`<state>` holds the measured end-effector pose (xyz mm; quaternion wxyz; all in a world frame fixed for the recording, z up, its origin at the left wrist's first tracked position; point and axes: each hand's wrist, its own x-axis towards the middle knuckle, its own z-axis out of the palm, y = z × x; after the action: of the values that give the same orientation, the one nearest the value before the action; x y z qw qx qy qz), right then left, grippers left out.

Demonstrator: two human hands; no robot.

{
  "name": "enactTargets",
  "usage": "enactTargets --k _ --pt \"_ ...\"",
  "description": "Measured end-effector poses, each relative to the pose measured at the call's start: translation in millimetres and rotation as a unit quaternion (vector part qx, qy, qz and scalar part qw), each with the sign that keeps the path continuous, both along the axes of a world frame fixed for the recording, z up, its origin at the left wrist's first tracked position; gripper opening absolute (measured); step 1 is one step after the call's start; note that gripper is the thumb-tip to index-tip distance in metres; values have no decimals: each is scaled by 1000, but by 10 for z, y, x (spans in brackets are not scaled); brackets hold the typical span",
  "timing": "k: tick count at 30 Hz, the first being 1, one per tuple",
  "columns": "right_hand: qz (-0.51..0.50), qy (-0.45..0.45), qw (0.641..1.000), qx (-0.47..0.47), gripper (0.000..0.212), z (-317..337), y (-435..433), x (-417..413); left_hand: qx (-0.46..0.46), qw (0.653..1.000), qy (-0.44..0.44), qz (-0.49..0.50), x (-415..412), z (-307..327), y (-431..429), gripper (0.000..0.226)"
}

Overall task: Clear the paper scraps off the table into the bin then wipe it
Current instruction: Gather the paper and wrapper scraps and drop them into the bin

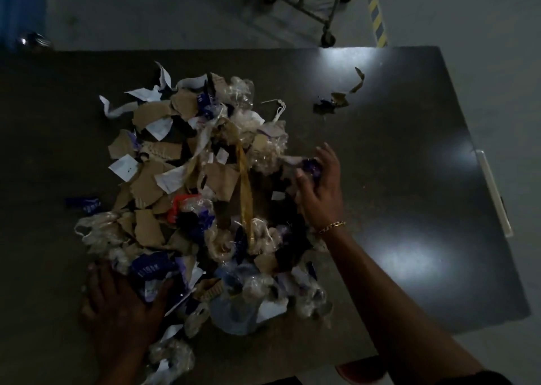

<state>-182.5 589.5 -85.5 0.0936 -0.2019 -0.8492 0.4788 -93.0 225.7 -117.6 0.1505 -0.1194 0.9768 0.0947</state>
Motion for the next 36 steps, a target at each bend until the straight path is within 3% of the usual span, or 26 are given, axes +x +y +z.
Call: enactTargets --k 2,5,9,11,15,16,19,21,26,30,32,34,36 --pt "-81 34 995 -37 58 61 201 -83 -6 1000 2 -2 2 -11 -1 127" --pt "-149 18 988 40 61 180 785 -444 -7 1000 4 0 0 -10 8 127" --pt "-58 -80 987 128 63 316 1463 -1164 -20 1000 1 -21 23 -8 -17 121" --pt "-9 -136 985 101 73 326 1613 -1471 -30 999 4 -32 32 -8 -27 116" --pt "28 -198 979 -44 120 -16 1640 -1866 -34 999 -2 -28 8 -3 -35 119" --pt "49 -207 977 -35 116 -59 1479 -1889 -35 999 -3 -27 3 4 -34 119" --pt "130 -209 969 5 67 183 717 -1742 -36 999 -8 -20 6 -8 -45 120" --pt "199 -208 958 10 49 267 388 -1594 -31 999 -8 -15 0 0 -43 120" --pt "310 -197 930 26 52 301 -88 -1152 -18 1000 3 -12 -11 56 -6 119" --pt "352 -225 908 10 73 315 -358 -848 -18 1000 -1 -7 -17 66 -7 119" --pt "363 -239 901 6 72 307 -385 -818 -17 1000 1 -7 -22 86 -1 120" --pt "313 -202 927 50 64 327 -356 -830 -23 1000 -2 -9 -17 81 -9 121" --pt "197 -106 966 130 54 366 -254 -923 -27 1000 -7 -9 -6 51 -28 121"
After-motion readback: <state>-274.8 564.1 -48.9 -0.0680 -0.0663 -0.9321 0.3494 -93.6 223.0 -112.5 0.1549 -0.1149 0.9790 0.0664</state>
